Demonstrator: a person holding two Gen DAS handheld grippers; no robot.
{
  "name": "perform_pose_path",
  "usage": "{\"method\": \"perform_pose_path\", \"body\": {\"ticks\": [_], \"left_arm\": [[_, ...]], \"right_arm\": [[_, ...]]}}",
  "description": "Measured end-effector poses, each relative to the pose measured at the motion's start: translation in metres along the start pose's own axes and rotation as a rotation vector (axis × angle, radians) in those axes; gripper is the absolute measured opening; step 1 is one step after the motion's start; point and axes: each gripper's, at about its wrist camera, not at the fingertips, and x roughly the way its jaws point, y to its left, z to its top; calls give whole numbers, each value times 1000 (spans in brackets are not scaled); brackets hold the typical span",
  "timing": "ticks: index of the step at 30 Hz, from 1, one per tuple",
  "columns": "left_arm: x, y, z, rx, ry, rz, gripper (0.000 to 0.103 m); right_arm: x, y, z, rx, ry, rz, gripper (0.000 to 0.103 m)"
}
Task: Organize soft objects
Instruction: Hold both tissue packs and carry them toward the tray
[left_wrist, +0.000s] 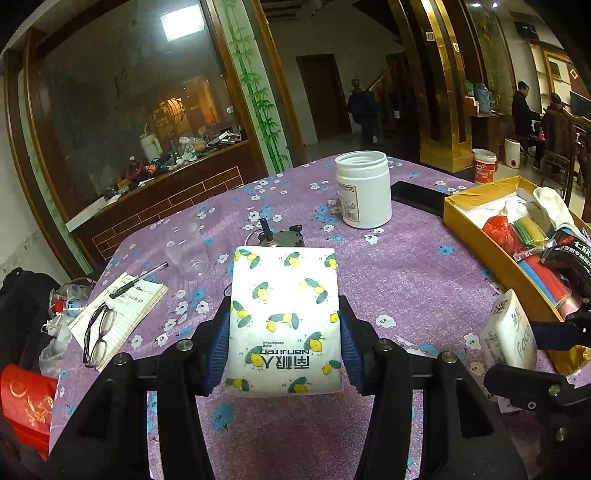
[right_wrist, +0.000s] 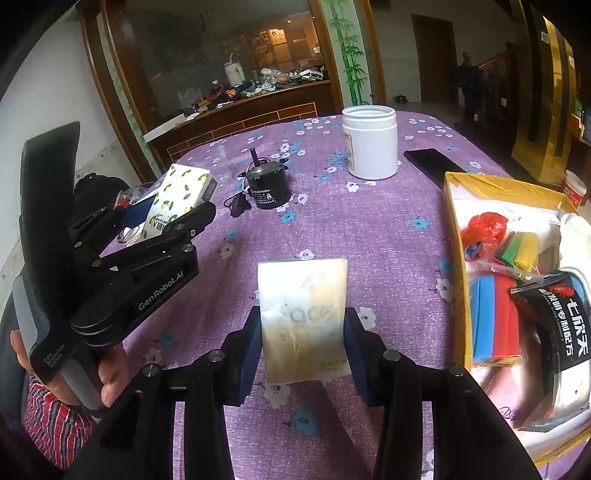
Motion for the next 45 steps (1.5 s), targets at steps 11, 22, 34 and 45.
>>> {"method": "perform_pose_path", "body": {"ticks": [11, 22, 34, 45], "left_arm": [[0, 0, 0, 2, 1, 1, 50], [1, -3, -3, 25, -14, 26, 50], [2, -9, -5, 48, -21, 49, 50], [4, -6, -5, 31, -9, 25, 50]], "right_arm": [[-1, -1, -1, 3, 0, -3, 43], [-3, -5, -2, 13, -6, 5, 43], [-17, -27, 1, 66, -38, -6, 43], [-22, -45, 0, 116, -44, -8, 43]]}}
